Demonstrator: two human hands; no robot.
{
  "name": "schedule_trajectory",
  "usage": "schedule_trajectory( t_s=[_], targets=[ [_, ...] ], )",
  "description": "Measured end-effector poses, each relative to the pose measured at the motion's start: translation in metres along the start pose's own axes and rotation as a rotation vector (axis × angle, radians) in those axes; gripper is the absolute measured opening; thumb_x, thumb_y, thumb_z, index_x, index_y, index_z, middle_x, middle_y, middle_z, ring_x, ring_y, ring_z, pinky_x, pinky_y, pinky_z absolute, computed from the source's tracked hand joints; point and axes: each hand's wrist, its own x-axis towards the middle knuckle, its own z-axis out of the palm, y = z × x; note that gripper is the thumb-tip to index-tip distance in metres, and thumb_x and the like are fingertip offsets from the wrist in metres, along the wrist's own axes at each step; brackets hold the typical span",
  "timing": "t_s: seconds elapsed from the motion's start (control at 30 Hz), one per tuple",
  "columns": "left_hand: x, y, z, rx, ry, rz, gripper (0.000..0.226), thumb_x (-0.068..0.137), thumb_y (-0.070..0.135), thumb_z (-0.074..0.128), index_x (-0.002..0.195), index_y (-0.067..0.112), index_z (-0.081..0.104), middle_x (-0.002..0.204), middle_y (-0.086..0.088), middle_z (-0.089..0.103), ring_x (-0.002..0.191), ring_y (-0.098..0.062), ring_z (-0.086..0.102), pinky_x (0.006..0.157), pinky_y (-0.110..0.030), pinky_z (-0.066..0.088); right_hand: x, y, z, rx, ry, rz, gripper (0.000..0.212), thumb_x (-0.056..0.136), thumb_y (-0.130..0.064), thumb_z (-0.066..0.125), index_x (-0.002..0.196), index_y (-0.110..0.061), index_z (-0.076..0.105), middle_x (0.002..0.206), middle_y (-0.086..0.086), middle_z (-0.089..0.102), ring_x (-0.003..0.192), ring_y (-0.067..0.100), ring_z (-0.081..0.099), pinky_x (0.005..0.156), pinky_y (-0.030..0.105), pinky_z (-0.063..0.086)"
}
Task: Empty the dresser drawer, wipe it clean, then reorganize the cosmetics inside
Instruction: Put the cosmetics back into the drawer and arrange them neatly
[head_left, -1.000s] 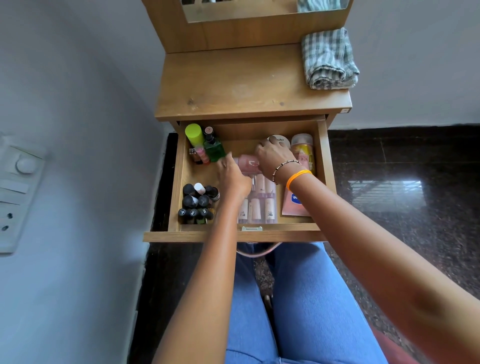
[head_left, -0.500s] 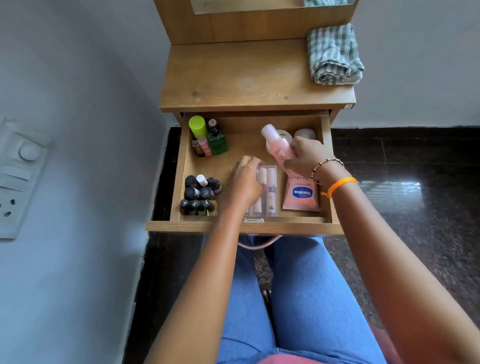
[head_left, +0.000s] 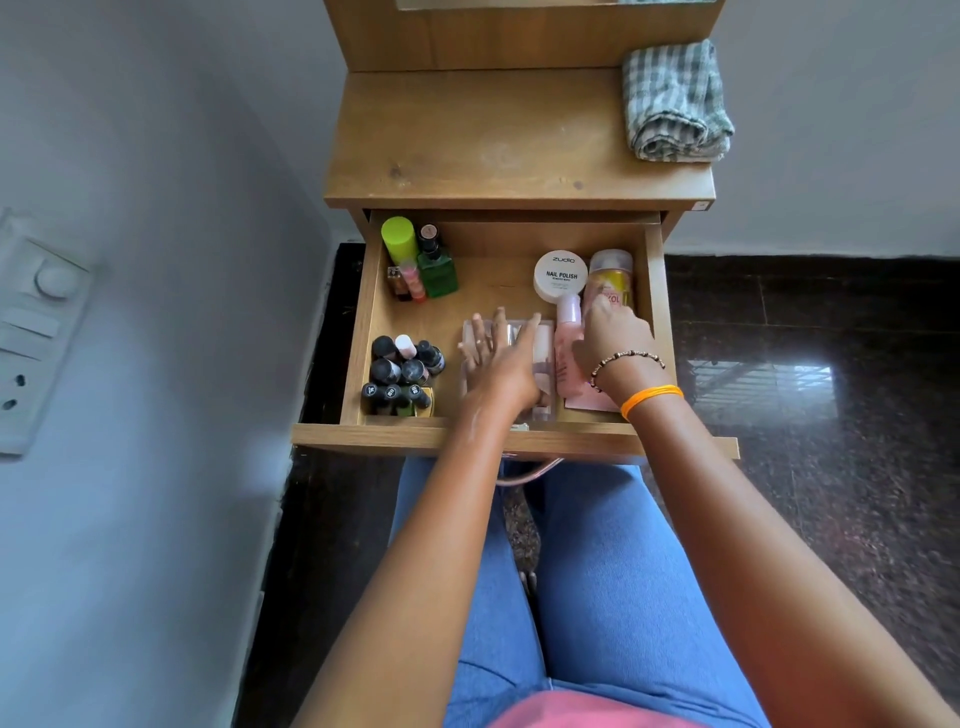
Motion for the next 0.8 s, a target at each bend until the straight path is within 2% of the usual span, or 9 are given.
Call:
schedule_trajectory(
  t_s=[0.1,0.23,0.3,0.37,0.43,0.53,0.63,0.7,0.8],
  targets=[
    [0.0,0.004,0.002,0.032,-0.015,0.06,0.106,0.081,0.019,0.071,0.151,0.028,-0.008,0.154,-0.006,-0.029,0.139,-0.032,-0.031,0.116,-0.052,-0.012,0.001,-0.004,0.001,-0.025,-0.017,-0.034,0.033,0.094,-0.018,0.045,0.122,-0.001,0.041,0.122,0.025,0.052,0.112,0.042,0.054,0.086,0.043,0.046],
    [0.003,0.004,0.007,0.042,-0.01,0.16,0.114,0.074,0.027,0.078,0.151,0.029,-0.006,0.158,-0.005,-0.019,0.14,-0.031,-0.031,0.114,-0.054,-0.015,0.005,-0.007,0.0,-0.048,-0.059,-0.032,0.029,0.091,-0.012,0.05,0.118,-0.002,0.049,0.12,0.022,0.056,0.111,0.04,0.056,0.084,0.041,0.048],
    [0.003,0.003,0.007,0.053,0.01,0.166,0.109,0.075,0.026,0.076,0.151,0.03,-0.002,0.159,-0.005,-0.014,0.141,-0.03,-0.029,0.114,-0.055,-0.015,0.006,-0.001,-0.002,-0.067,0.005,-0.055,0.023,0.09,-0.012,0.051,0.112,-0.005,0.055,0.115,0.02,0.059,0.107,0.039,0.058,0.079,0.039,0.048],
    [0.004,0.004,0.007,0.049,0.02,0.161,0.105,0.078,0.029,0.074,0.151,0.03,-0.003,0.159,-0.005,-0.013,0.142,-0.03,-0.027,0.114,-0.054,-0.015,0.007,0.007,-0.003,-0.091,0.154,-0.09,0.02,0.089,-0.009,0.048,0.107,-0.007,0.056,0.113,0.019,0.059,0.1,0.04,0.06,0.072,0.036,0.045],
    [0.004,0.005,0.007,0.028,0.017,0.153,0.105,0.08,0.035,0.071,0.15,0.033,-0.007,0.159,-0.005,-0.013,0.142,-0.03,-0.027,0.114,-0.056,-0.015,0.007,0.012,0.0,-0.153,0.236,-0.115,0.022,0.091,-0.009,0.047,0.112,-0.007,0.053,0.121,0.017,0.051,0.1,0.038,0.06,0.07,0.037,0.043],
    [0.006,0.005,0.009,0.026,0.008,0.161,0.098,0.083,0.038,0.067,0.148,0.041,-0.006,0.159,-0.004,-0.014,0.141,-0.031,-0.028,0.112,-0.059,-0.016,0.013,0.015,0.012,-0.241,0.214,-0.122,0.03,0.094,-0.013,0.047,0.123,-0.008,0.046,0.138,0.018,0.033,0.102,0.037,0.055,0.067,0.037,0.037],
    [0.009,0.004,0.01,0.017,0.012,0.176,0.089,0.084,0.043,0.064,0.149,0.042,0.003,0.16,-0.003,-0.011,0.142,-0.032,-0.026,0.111,-0.06,-0.017,0.021,0.013,0.014,-0.256,0.187,-0.095,0.047,0.094,-0.016,0.047,0.138,-0.01,0.031,0.146,0.022,0.022,0.109,0.039,0.052,0.075,0.037,0.042],
    [0.009,0.005,0.009,0.007,0.028,0.19,0.086,0.084,0.041,0.065,0.149,0.04,0.008,0.16,-0.002,-0.006,0.143,-0.032,-0.022,0.112,-0.061,-0.014,0.027,0.011,0.009,-0.248,0.144,-0.084,0.057,0.094,-0.017,0.048,0.143,-0.008,0.021,0.144,0.024,0.023,0.111,0.04,0.053,0.084,0.04,0.046],
    [0.009,0.005,0.009,-0.012,0.08,0.216,0.086,0.082,0.032,0.069,0.149,0.034,0.016,0.159,-0.003,0.007,0.146,-0.031,-0.013,0.113,-0.062,-0.007,0.043,0.011,0.004,-0.226,0.09,-0.1,0.064,0.091,-0.02,0.048,0.144,-0.003,0.017,0.143,0.022,0.028,0.114,0.039,0.053,0.089,0.043,0.045]
  ],
)
